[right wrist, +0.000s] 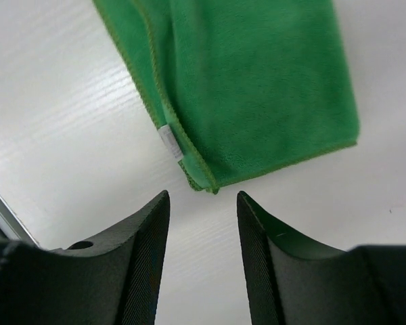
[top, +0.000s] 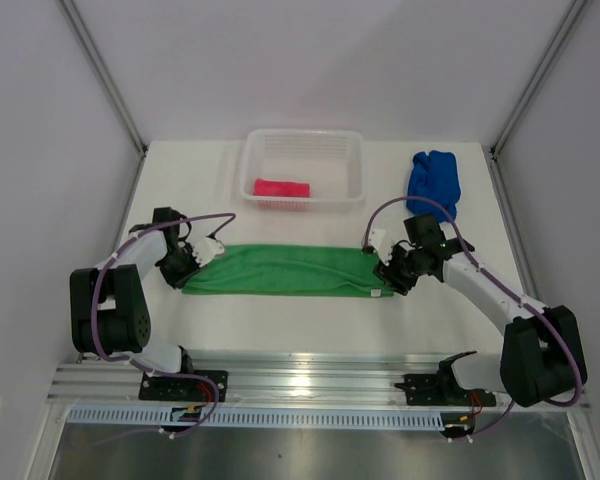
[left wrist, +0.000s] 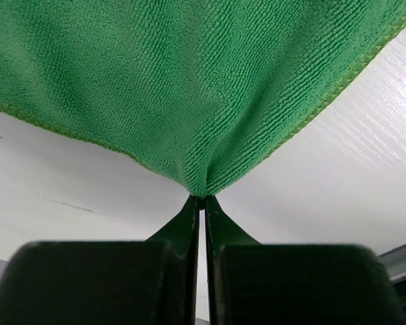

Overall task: Roll the towels
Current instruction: Fold the towel

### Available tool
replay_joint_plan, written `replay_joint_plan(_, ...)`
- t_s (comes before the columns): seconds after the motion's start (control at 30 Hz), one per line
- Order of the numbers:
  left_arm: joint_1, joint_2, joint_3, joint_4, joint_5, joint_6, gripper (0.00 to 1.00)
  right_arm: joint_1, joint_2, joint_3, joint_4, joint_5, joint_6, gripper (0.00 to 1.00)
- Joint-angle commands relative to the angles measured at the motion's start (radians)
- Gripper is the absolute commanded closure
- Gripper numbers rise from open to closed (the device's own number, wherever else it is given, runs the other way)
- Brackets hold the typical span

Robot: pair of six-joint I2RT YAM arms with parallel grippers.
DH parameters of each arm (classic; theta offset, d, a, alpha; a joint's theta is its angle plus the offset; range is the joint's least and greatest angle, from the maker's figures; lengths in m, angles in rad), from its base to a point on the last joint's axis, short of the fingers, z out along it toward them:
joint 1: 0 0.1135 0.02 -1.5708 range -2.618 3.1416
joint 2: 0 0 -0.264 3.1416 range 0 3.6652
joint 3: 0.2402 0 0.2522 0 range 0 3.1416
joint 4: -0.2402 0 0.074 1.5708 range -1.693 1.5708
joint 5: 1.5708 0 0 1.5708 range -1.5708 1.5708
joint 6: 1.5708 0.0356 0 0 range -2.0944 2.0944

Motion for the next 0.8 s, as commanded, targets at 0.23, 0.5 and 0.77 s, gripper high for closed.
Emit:
replay_joint_plan(0.23, 0.007, -0.011, 0.004, 0.021, 0.001, 0.0, 0.99, 0.035, 0.146, 0.02, 0.005, 0.0, -0.232, 0.49)
replay_joint_plan(0.5, 0.007, -0.016, -0.002, 0.018, -0.002, 0.002, 0.99, 0.035, 0.229, 0.039, 0.034, 0.015, -0.238, 0.51)
replay_joint_plan(0.77, 0.007, -0.014, 0.005, 0.016, -0.005, -0.001, 0.99, 0.035, 0.236, 0.037, -0.003, -0.02, -0.249, 0.74)
